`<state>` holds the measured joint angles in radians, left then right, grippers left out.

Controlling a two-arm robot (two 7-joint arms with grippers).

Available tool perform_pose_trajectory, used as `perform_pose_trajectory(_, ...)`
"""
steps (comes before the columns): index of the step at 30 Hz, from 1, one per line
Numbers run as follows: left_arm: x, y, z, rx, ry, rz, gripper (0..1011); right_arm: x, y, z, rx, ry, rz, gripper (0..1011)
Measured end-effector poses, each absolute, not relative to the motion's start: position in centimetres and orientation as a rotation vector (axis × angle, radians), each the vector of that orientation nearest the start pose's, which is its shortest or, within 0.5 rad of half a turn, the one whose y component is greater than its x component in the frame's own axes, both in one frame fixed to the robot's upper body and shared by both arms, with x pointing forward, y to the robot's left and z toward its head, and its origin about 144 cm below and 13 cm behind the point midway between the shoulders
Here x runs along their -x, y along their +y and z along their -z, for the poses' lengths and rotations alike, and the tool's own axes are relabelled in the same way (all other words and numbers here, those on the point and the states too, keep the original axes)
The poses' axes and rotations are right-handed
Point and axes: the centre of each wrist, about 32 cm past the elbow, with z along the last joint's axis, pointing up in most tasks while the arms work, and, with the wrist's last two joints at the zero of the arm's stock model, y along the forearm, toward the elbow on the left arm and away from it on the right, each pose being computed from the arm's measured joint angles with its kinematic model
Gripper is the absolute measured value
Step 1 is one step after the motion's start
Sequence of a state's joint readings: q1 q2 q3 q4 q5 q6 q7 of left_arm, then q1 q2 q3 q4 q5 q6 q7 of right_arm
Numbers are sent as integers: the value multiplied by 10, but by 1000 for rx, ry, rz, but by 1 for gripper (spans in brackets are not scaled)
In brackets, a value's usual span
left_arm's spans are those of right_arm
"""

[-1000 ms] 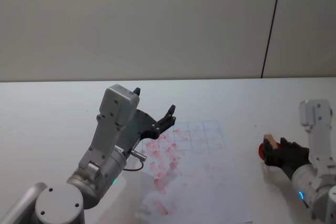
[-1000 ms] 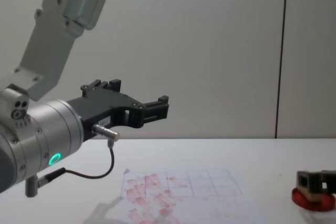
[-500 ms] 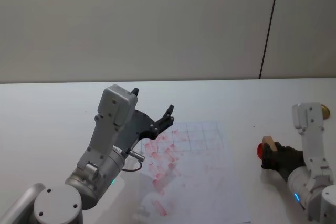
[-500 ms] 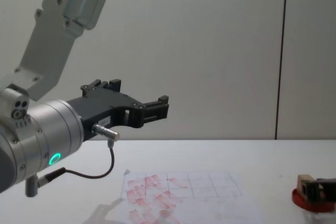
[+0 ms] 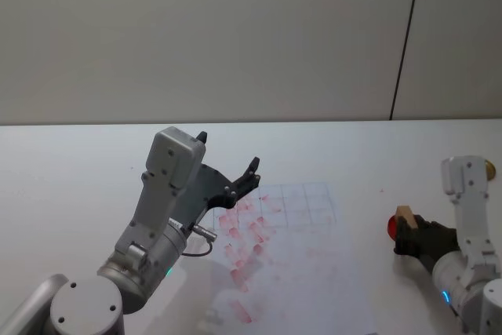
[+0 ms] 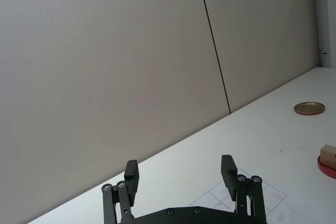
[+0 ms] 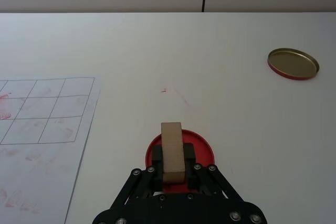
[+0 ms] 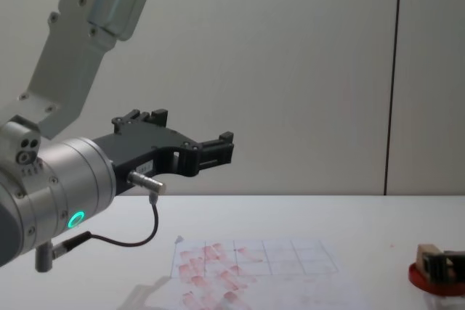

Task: Use the one hand to pick up the stamp and affix it onto the A4 paper.

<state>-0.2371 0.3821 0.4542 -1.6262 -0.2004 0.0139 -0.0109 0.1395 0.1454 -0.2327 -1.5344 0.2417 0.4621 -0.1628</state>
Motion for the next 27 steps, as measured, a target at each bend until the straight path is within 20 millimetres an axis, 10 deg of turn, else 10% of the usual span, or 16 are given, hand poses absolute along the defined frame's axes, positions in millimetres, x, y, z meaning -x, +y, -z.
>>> perform_pose_trajectory(27, -492, 198, -1204, -61, -268, -1124, 993, -497, -183, -1229, 159, 141, 1387, 213)
